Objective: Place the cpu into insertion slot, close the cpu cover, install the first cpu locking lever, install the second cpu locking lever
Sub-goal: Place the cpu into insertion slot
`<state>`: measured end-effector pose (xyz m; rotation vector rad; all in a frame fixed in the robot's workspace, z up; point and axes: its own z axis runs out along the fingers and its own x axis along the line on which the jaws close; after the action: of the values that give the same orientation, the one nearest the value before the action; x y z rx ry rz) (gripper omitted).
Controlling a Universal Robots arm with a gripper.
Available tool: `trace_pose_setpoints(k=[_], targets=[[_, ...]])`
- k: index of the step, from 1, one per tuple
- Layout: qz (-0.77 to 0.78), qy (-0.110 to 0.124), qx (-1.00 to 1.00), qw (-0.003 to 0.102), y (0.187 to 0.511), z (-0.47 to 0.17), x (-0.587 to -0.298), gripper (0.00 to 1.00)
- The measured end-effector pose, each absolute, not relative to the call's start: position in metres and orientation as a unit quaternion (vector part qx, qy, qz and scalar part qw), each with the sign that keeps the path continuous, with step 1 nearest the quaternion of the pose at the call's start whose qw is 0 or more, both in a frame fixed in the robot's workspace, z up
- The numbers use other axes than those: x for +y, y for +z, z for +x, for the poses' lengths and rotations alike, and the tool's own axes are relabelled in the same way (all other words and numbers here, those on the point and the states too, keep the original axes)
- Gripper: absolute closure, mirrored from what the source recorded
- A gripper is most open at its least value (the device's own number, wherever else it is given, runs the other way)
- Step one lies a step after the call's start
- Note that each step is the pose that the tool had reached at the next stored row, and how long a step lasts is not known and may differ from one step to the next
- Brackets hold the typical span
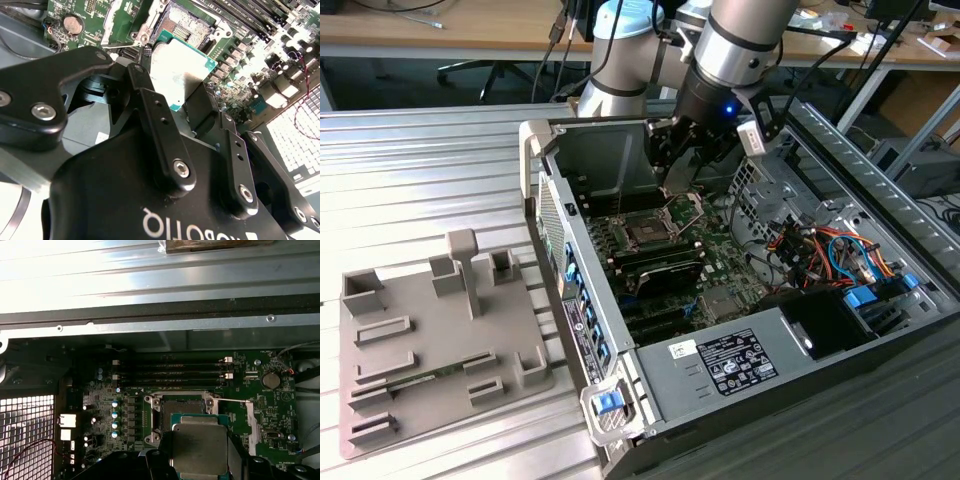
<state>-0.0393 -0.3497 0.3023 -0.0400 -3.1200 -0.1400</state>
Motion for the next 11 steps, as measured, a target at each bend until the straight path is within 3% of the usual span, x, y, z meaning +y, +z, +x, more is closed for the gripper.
trace_pose_setpoints(k=[11], targets=[[-0.013,-0.045,-0.999,0.009,0.2991,-0.0393,-0.3497,0.47]])
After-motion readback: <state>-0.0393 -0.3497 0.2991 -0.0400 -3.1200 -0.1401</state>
